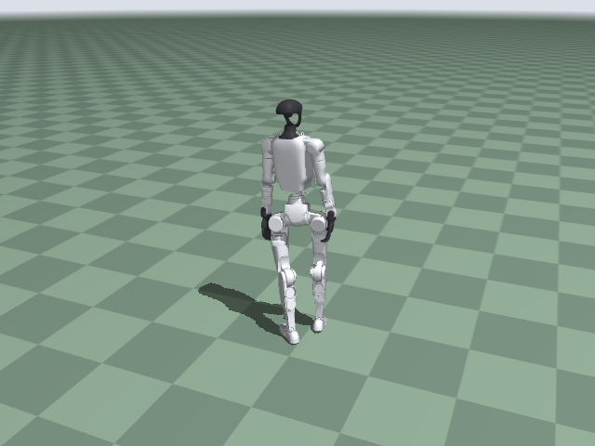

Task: In place motions

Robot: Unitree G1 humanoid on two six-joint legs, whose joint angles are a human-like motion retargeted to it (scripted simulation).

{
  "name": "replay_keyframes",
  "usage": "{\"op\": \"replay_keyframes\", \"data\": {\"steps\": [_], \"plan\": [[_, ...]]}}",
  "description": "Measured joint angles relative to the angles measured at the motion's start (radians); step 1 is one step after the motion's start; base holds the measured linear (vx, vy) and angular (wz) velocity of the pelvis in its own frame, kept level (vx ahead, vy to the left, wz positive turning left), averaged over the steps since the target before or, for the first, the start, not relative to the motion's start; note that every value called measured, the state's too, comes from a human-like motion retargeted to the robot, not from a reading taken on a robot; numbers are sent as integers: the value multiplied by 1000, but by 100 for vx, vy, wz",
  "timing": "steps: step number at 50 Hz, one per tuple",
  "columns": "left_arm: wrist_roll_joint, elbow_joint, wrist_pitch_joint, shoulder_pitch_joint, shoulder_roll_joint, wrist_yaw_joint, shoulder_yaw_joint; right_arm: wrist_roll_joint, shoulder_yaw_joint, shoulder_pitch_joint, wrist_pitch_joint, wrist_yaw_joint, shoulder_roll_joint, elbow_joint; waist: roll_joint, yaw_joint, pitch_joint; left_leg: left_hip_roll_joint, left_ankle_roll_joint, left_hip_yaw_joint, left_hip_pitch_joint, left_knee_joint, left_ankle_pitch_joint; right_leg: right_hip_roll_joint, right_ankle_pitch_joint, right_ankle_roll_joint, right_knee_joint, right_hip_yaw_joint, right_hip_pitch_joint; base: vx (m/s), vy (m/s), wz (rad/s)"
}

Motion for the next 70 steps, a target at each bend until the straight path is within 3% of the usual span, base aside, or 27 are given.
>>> {"op": "replay_keyframes", "data": {"steps": [7,18,39,51,59,64,70], "plan": [[0,3,1,-1,-27,-24,-4,0,-18,-12,9,-40,0,11,38,21,-19,10,-44,237,26,-2,-34,90,75,0,-74,185,14,4,19,-193],[31,-24,5,-52,-27,-32,-14,109,-65,-37,-8,-58,19,10,103,-55,5,21,-79,397,34,-3,-55,157,151,37,-112,292,4,0,14,-101],[22,-25,4,-89,-40,-41,-16,153,-71,-67,-12,-118,18,25,140,-58,31,20,-85,450,24,0,-59,182,188,48,-112,307,-10,-1,5,-19],[33,-19,4,-81,-51,-32,-21,230,-108,-21,-25,-109,-6,45,101,87,9,23,-55,375,15,7,-43,137,114,-1,-112,267,37,-4,-16,60],[28,-3,2,-70,-42,-28,-45,235,-143,1,-9,-90,-33,64,63,169,-2,18,-13,200,-17,13,-14,59,61,2,-111,138,67,-4,-22,129],[16,16,4,-60,-24,-4,-50,177,-137,1,0,-72,-41,61,48,153,0,21,16,24,-53,26,12,-10,8,30,-63,3,61,0,-14,177],[0,37,6,-42,-12,24,-36,106,-99,-7,3,-55,-39,43,22,31,6,-16,48,-227,-91,40,47,-90,-24,22,0,-227,37,4,-8,209]]}}
